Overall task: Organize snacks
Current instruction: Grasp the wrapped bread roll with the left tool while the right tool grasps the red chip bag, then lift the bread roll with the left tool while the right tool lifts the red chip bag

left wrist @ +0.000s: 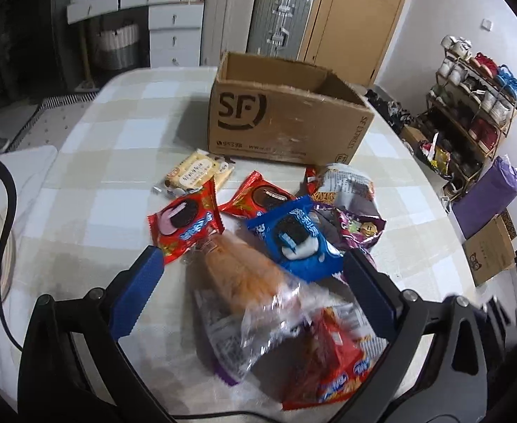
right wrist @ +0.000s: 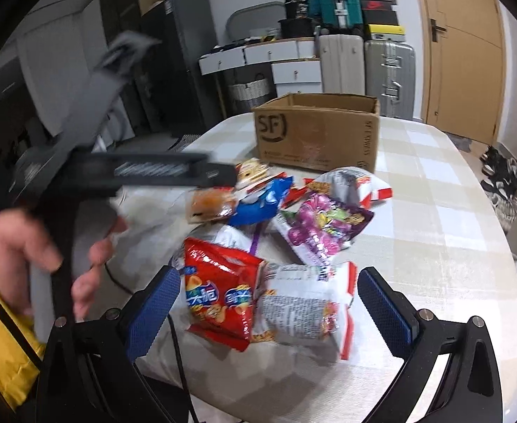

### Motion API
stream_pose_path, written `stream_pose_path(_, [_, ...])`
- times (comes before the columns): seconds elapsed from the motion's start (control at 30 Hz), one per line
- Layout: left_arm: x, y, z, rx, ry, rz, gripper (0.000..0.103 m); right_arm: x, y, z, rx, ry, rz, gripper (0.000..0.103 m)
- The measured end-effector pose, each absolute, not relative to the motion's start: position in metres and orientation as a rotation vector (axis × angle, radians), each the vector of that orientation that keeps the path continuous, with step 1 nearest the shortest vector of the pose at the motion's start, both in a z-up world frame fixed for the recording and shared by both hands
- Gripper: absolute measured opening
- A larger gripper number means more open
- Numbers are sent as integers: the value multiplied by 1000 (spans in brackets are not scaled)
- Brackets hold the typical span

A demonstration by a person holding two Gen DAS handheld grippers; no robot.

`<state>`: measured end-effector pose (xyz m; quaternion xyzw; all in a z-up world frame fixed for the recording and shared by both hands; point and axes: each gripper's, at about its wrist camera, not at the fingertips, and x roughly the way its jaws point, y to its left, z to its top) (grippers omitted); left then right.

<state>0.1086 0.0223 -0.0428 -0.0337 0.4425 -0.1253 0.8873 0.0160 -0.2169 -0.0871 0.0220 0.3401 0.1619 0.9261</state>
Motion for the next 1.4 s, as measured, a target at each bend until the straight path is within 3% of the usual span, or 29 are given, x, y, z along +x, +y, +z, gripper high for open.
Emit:
stream_pose_path(0.03, [114,21,-47,-71,944,-255,94,16,-216,-88,39,699,333,103])
stream_pose_path(0.1, [123,19,-55,-66,981,-236,75,15,-212,-89,18,704,339,103])
stream_pose_path(0.4, [131,33,-79,-97,1058,-252,33,12,-210,-86,20,703,358,103])
stream_pose_path(1.03, [99,70,-55,-209,952,-357,30,27,-186,-104,-36,759,405,101])
stream_pose_path(1.13, [95,71,-50,-220,938,-385,30,32,-178,-110,-62,772,406,95])
stream_pose_path(1.2, [92,72,-47,-228,926,-396,30,37,-174,-116,-71,801,419,77])
stream_pose_path(1.23, [91,74,-44,-235,920,-402,30,41,-171,-121,-83,826,421,74])
stream_pose_path(1.4, [87,83,-36,-268,892,-411,30,40,-159,-127,-168,815,414,70])
